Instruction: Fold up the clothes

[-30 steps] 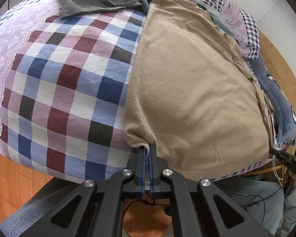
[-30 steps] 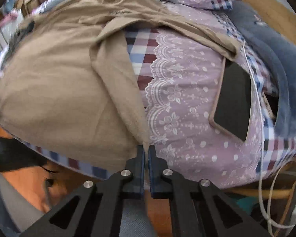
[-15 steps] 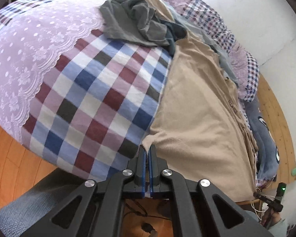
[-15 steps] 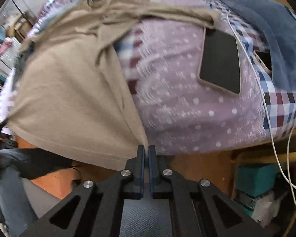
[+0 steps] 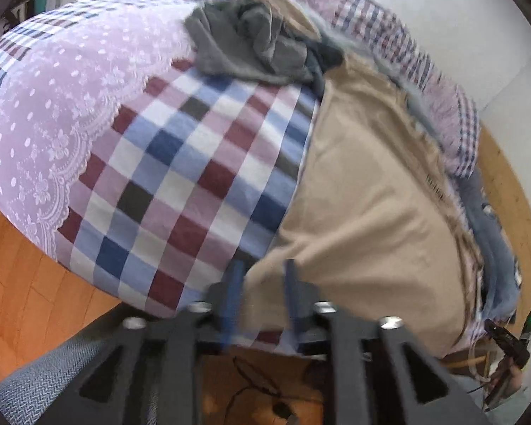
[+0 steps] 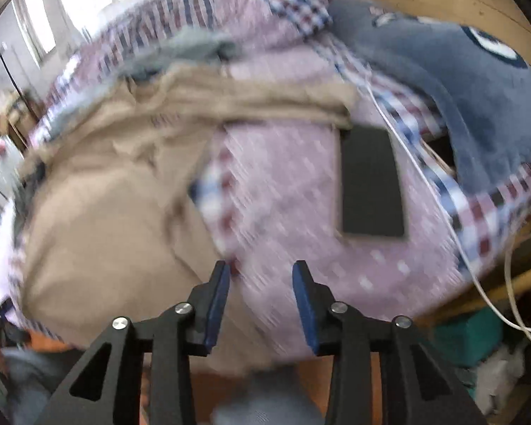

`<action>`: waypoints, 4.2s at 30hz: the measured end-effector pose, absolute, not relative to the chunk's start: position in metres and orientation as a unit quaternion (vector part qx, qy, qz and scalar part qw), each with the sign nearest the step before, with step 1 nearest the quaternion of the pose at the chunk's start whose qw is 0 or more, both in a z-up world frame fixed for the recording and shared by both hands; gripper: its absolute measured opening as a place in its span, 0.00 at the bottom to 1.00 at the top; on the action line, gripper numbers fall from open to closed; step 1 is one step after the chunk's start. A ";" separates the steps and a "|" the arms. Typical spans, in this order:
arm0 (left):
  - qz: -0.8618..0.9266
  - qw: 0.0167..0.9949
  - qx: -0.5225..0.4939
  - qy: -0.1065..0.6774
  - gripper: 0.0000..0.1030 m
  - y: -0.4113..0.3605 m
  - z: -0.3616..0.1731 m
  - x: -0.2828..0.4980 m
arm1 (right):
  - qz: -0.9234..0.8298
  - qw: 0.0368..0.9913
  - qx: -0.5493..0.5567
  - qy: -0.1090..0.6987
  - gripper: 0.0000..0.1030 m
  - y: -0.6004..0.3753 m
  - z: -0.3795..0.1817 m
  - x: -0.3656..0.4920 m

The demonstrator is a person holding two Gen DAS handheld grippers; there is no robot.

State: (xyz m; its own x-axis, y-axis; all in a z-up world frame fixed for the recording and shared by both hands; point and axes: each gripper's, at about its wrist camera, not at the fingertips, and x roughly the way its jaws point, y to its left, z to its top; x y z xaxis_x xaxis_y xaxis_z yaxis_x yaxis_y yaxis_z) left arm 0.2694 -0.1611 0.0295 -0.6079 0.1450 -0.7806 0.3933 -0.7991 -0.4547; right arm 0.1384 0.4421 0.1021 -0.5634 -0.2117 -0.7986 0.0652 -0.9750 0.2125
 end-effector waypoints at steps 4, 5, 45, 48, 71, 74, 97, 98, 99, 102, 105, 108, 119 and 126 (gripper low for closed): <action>-0.849 0.086 0.401 0.332 0.56 -0.172 0.037 0.267 | -0.893 0.094 0.420 -0.128 0.42 0.418 0.101 0.113; -0.851 0.085 0.393 0.339 0.57 -0.174 0.037 0.268 | -0.895 0.096 0.413 -0.141 0.42 0.412 0.098 0.104; -0.926 -0.129 0.288 0.208 0.69 -0.019 0.080 0.085 | -0.923 0.189 0.327 0.072 0.44 0.309 0.139 -0.047; -0.926 -0.133 0.276 0.219 0.69 -0.017 0.083 0.059 | -0.914 0.208 0.332 0.109 0.44 0.288 0.155 -0.087; -0.912 -0.047 0.303 0.274 0.69 -0.090 0.031 -0.009 | -0.809 0.258 0.471 0.241 0.47 0.192 0.064 -0.323; -0.908 -0.047 0.310 0.277 0.69 -0.089 0.026 -0.011 | -0.800 0.253 0.476 0.262 0.47 0.188 0.055 -0.323; -0.900 -0.049 0.332 0.279 0.69 -0.080 0.019 -0.017 | -0.817 0.224 0.390 0.362 0.05 0.179 0.063 -0.279; -0.900 -0.048 0.331 0.280 0.69 -0.080 0.019 -0.017 | -0.822 0.213 0.382 0.364 0.05 0.181 0.069 -0.281; -0.899 -0.048 0.331 0.281 0.69 -0.080 0.019 -0.016 | -0.828 0.201 0.375 0.365 0.05 0.182 0.074 -0.284; -0.900 -0.046 0.328 0.283 0.69 -0.082 0.020 -0.015 | -0.845 0.154 0.351 0.373 0.05 0.181 0.090 -0.304; -0.900 -0.044 0.325 0.287 0.69 -0.085 0.021 -0.014 | -0.856 0.115 0.330 0.381 0.05 0.177 0.101 -0.324; -0.899 -0.040 0.324 0.294 0.69 -0.088 0.020 -0.013 | -0.863 0.078 0.310 0.391 0.05 0.171 0.109 -0.344; -0.893 -0.047 0.334 0.298 0.69 -0.086 0.015 -0.013 | -0.872 -0.015 0.267 0.409 0.05 0.137 0.088 -0.388; -0.893 -0.049 0.342 0.287 0.69 -0.082 0.015 -0.015 | -0.882 -0.042 0.286 0.372 0.60 0.152 0.085 -0.384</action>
